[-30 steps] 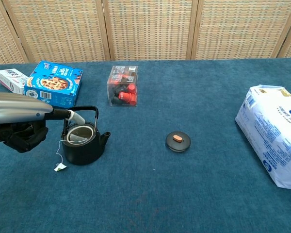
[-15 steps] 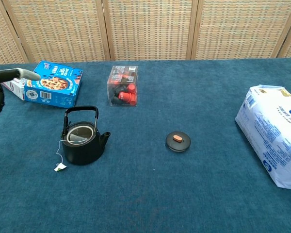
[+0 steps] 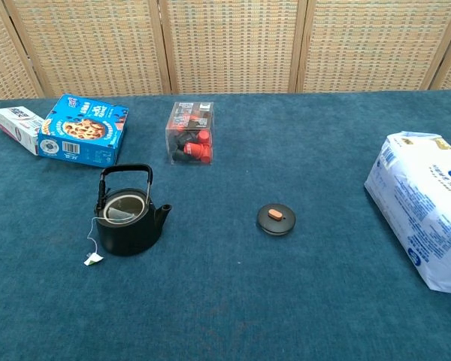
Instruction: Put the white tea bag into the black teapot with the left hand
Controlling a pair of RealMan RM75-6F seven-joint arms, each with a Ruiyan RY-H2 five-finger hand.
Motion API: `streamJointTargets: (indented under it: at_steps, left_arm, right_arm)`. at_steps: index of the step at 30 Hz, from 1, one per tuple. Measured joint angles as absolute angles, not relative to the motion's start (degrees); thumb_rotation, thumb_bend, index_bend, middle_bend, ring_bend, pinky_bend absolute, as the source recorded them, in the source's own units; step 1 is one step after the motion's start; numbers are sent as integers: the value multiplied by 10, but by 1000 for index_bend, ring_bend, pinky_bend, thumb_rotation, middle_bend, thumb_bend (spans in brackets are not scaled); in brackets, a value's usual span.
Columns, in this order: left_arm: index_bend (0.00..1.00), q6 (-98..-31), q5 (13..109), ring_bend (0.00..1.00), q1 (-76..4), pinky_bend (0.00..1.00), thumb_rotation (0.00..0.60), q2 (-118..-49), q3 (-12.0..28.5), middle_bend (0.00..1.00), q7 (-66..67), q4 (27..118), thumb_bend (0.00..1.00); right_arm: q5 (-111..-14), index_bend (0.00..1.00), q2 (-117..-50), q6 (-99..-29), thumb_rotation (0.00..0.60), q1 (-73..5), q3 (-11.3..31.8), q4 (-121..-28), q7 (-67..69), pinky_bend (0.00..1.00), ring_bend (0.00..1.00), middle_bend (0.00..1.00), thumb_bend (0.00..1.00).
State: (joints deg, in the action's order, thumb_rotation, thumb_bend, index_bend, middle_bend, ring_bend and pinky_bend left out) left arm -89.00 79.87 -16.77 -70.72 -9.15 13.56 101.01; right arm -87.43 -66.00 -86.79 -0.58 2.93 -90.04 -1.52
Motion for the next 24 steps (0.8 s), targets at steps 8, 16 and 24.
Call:
streamJointTargets:
  at_steps: [8,16,24]
  left_arm:
    - [0,-893,815,0,-134,0,600,-706,-86,0,119,993,291]
    - [0,-895,819,0,-121,0,600,-705,-74,0,122,989,243]
    - [0,-882,832,0,-112,0,600,-700,-65,0,131,986,184]
  right_arm:
    - [-881,0,-665,-871,600,-10,29,-896,-12,0,0,0,32]
    - [-882,0,-668,-872,600,-10,29,-894,-11,0,0,0,0]
    - [-883,0,-670,-873,600,-12,28,-892,-11,0,0,0,0]
